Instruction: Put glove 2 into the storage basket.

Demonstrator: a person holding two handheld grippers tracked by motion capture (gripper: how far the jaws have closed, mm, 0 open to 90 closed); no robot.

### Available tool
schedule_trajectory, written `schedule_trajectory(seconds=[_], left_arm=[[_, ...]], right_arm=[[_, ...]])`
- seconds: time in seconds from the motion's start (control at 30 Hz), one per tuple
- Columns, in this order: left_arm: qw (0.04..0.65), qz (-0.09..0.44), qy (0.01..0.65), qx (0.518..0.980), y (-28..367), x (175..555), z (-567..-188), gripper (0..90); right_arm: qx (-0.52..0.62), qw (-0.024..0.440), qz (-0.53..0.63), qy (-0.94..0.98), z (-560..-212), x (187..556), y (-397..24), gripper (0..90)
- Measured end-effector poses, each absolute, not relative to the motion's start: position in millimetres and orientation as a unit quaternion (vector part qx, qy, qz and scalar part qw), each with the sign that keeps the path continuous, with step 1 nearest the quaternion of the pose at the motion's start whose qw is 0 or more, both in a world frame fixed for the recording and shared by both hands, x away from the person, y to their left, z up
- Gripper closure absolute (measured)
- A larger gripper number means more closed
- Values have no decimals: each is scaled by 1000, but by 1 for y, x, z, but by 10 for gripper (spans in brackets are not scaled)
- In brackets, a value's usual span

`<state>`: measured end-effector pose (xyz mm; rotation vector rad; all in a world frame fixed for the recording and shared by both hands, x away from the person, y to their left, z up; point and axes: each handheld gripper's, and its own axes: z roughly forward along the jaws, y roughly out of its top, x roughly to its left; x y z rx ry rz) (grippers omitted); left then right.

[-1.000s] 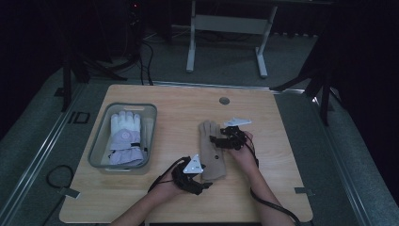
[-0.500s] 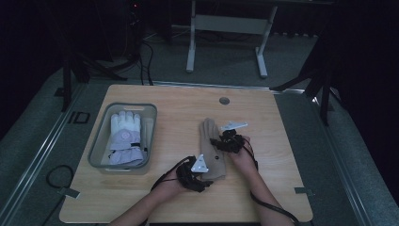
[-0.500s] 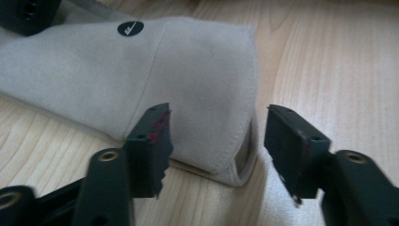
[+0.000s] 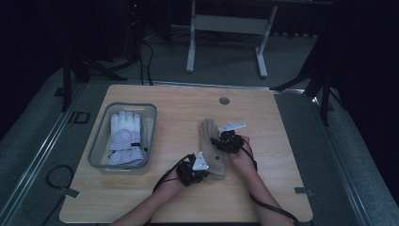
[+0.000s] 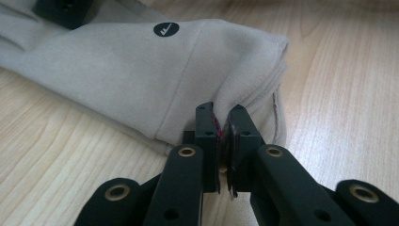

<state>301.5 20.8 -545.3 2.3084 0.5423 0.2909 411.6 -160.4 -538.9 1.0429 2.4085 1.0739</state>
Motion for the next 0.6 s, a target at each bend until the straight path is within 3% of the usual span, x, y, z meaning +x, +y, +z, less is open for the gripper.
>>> schedule_trajectory(seconds=[0.6], left_arm=[[366, 123, 209, 898, 24, 295, -529, 875]], right_arm=[[362, 163, 395, 828, -516, 406, -161, 752]])
